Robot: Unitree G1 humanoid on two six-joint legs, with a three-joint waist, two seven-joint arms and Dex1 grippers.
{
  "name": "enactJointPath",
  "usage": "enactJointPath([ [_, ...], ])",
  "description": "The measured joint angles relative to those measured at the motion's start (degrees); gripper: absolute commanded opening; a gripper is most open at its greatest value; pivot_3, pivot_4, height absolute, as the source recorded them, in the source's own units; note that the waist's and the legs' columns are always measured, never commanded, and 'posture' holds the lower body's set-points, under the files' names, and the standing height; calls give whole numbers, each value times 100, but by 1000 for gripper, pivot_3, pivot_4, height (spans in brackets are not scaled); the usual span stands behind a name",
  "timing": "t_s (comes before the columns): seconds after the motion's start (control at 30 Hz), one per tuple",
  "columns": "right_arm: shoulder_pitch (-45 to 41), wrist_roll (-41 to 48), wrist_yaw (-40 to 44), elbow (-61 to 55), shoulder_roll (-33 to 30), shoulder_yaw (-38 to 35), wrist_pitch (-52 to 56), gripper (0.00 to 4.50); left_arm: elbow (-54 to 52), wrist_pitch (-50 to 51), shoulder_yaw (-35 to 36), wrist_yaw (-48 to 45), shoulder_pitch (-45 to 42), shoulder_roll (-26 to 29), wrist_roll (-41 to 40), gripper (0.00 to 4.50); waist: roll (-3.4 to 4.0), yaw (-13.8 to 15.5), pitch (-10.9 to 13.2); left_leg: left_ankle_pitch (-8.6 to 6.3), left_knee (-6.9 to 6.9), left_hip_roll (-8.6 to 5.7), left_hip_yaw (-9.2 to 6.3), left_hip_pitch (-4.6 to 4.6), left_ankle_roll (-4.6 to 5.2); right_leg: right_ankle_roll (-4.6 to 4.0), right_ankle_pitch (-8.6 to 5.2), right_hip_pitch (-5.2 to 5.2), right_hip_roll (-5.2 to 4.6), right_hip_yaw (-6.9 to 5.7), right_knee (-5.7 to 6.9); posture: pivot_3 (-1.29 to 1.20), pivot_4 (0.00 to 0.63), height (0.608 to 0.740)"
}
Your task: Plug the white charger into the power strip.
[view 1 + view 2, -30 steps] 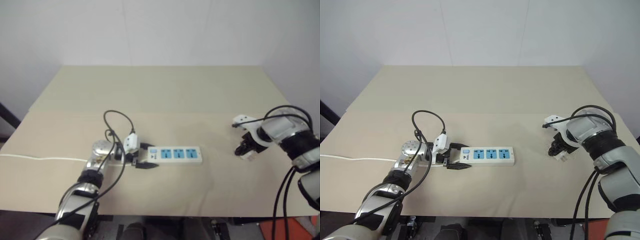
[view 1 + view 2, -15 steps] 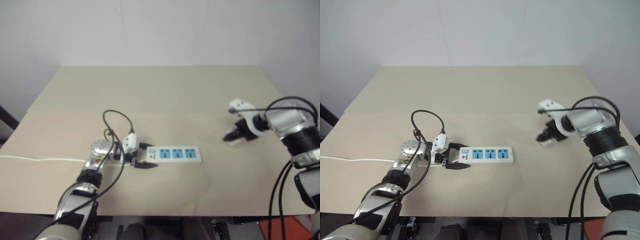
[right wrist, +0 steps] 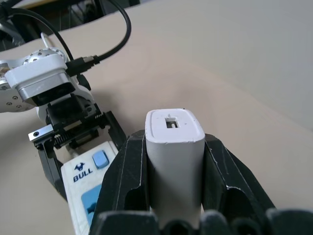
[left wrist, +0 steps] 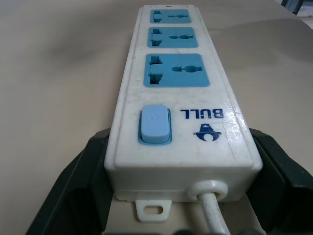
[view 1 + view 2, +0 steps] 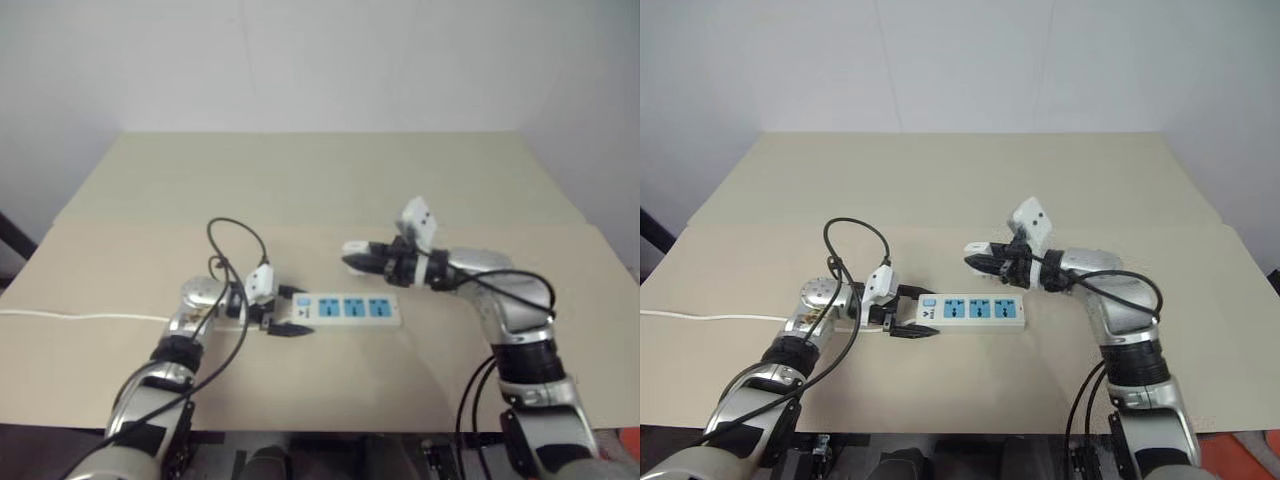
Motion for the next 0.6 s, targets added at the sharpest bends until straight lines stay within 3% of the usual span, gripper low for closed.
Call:
enactJointPath([
  [0.2, 252, -43, 122, 221, 317, 308, -1012, 1092, -89, 70, -8, 0, 37, 94, -42, 3288, 0, -94, 0, -2, -4, 1, -1, 16, 3, 0, 0, 11, 2, 3, 1, 0, 150, 740],
  [0.6, 377, -210, 563, 837, 458, 955, -1691, 1092, -201, 132, -39, 24, 87, 114, -47, 3288, 0, -95, 0, -1, -5, 1, -1, 19, 2, 0, 0, 11, 4, 4, 2, 0, 150, 740],
])
